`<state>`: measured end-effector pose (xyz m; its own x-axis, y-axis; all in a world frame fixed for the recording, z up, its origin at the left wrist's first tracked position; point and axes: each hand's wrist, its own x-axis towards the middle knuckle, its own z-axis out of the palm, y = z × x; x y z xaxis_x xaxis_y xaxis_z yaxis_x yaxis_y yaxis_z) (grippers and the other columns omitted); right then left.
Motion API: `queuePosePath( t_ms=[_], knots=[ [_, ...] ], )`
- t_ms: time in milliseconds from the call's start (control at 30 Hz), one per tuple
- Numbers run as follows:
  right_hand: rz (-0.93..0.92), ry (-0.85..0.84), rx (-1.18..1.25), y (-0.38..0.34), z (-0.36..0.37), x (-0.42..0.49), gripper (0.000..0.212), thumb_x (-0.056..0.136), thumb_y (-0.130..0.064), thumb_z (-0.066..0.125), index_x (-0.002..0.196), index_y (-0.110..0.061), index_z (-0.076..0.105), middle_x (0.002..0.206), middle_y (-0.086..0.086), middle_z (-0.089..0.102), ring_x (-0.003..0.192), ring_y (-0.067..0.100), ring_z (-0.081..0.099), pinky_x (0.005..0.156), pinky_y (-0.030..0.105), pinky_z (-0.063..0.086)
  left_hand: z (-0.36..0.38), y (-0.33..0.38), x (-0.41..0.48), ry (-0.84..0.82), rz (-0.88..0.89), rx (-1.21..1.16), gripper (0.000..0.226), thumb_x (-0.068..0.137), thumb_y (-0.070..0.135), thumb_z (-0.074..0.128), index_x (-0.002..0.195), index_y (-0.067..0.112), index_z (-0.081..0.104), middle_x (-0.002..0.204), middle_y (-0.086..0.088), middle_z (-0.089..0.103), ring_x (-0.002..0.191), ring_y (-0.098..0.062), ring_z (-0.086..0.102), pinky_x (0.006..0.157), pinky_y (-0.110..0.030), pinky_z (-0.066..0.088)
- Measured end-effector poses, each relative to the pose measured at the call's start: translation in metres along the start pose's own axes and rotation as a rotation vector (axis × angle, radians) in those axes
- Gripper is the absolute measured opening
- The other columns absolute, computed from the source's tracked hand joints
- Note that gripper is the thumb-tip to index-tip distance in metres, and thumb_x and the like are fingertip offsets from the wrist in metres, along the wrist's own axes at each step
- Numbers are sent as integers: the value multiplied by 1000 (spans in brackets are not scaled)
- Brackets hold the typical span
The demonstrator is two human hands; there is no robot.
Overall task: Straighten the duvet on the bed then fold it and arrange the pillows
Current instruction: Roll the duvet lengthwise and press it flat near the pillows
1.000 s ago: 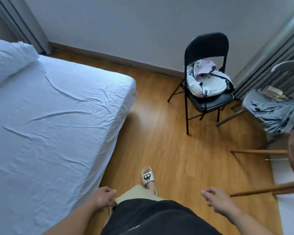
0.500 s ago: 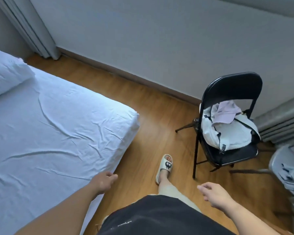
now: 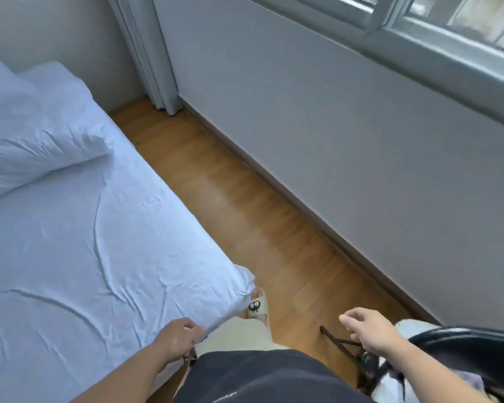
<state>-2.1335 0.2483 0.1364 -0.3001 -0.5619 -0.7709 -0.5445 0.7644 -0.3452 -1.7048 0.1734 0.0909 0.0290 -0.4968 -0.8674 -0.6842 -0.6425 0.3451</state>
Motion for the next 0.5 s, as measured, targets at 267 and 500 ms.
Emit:
queuePosePath(
  t_ms=[267, 500],
  knots=[
    [-23, -59, -207, -118, -103, 155, 31, 87, -54, 62, 95, -24, 70, 86, -9, 72, 80, 11, 70, 78, 27, 54, -32, 142, 104, -32, -12, -34, 23, 93, 34, 55, 83, 16, 64, 85, 3, 66, 73, -16, 53, 59, -25, 38],
    [-104, -82, -272, -278, -187, 263, 27, 89, -42, 67, 83, -15, 71, 62, -6, 68, 57, 11, 62, 68, 28, 54, -125, 260, 153, 115, -24, -294, 23, 93, 44, 57, 98, 24, 67, 108, 1, 65, 92, -17, 65, 72, -28, 48]
  ],
)
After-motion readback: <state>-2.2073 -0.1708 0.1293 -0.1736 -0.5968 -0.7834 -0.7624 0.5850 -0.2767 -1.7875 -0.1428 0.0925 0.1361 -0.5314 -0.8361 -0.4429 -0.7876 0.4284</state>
